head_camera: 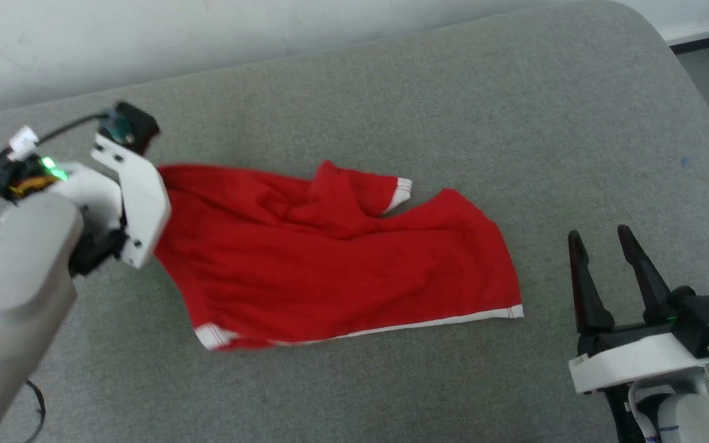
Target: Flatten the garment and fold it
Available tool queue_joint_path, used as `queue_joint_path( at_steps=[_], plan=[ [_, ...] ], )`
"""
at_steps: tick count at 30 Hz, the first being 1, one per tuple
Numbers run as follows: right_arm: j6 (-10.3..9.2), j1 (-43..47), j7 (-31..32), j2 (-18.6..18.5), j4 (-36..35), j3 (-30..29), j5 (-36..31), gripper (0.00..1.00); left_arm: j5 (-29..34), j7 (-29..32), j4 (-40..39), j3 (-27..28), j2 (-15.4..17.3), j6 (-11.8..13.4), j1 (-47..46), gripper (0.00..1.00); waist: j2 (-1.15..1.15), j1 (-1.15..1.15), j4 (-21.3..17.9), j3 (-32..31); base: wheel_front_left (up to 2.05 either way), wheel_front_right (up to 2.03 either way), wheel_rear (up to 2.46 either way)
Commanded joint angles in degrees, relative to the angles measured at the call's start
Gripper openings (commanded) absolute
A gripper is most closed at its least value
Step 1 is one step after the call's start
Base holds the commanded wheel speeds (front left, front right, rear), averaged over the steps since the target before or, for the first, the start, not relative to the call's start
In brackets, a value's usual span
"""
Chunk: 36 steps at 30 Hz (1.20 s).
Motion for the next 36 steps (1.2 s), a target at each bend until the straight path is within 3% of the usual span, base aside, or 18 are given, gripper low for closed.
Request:
queue_joint_path(
  at_steps=[1, 5, 6, 7, 15, 23, 29, 36],
  plan=[
    [-0.12, -1.1, -0.3, 0.2, 0.2, 0.5, 0.2, 1.0, 1.2, -1.4, 1.2, 0.2, 0.4, 0.7, -1.7, 0.0, -0.01, -0.01, -0.5, 1.0, 0.0, 0.0, 0.0],
    [-0.12, -1.8, -0.5, 0.2, 1.0, 2.0, 0.5, 1.0, 4.3, -6.7, 5.2, -0.2, -0.7, 1.7, -4.4, 0.0, -0.01, -0.01, -0.9, 2.2, 0.0, 0.0, 0.0],
    [-0.12, -2.0, -0.5, 0.2, 1.2, 2.4, 0.5, 1.0, 4.2, -7.7, 6.4, -0.4, -1.5, 1.6, -4.4, 0.29, -0.01, -0.01, -1.0, 2.4, 0.0, 0.0, 0.0],
    [-0.12, -2.1, -0.6, 0.2, 1.4, 2.7, 0.5, 1.0, 3.9, -8.6, 7.6, -0.3, -2.2, 1.6, -4.3, 1.0, -0.01, -0.01, -1.0, 2.6, 0.0, 0.0, 0.0],
    [-0.12, -2.6, -0.6, 0.2, 3.4, 2.6, 0.5, 1.0, 3.1, -22.7, 12.9, 2.1, -6.1, 3.2, -4.0, 1.0, -0.01, -0.01, 0.8, 0.8, 0.0, 0.0, 0.0],
    [-0.12, -1.0, 2.1, 0.2, 4.9, -0.8, -1.3, 1.0, 0.1, -39.7, 11.1, 6.8, -8.8, 6.2, 0.8, 1.0, -0.01, -0.01, 6.4, -5.5, 0.0, 0.0, 0.0],
    [-0.12, 1.1, 4.5, 0.2, 5.0, -3.2, -2.6, 1.0, -3.6, -43.9, 1.5, 15.0, -9.8, 10.5, 10.1, 1.0, -0.01, -0.01, 11.1, -10.0, 0.0, 0.0, 0.0],
    [-0.12, 3.9, 7.1, 0.2, 3.4, -4.2, -3.3, 1.0, 0.3, -43.9, -17.2, 26.6, -12.2, 15.4, 28.9, 1.0, -0.01, -0.01, 14.9, -12.7, 0.0, 0.0, 0.0]
  ],
)
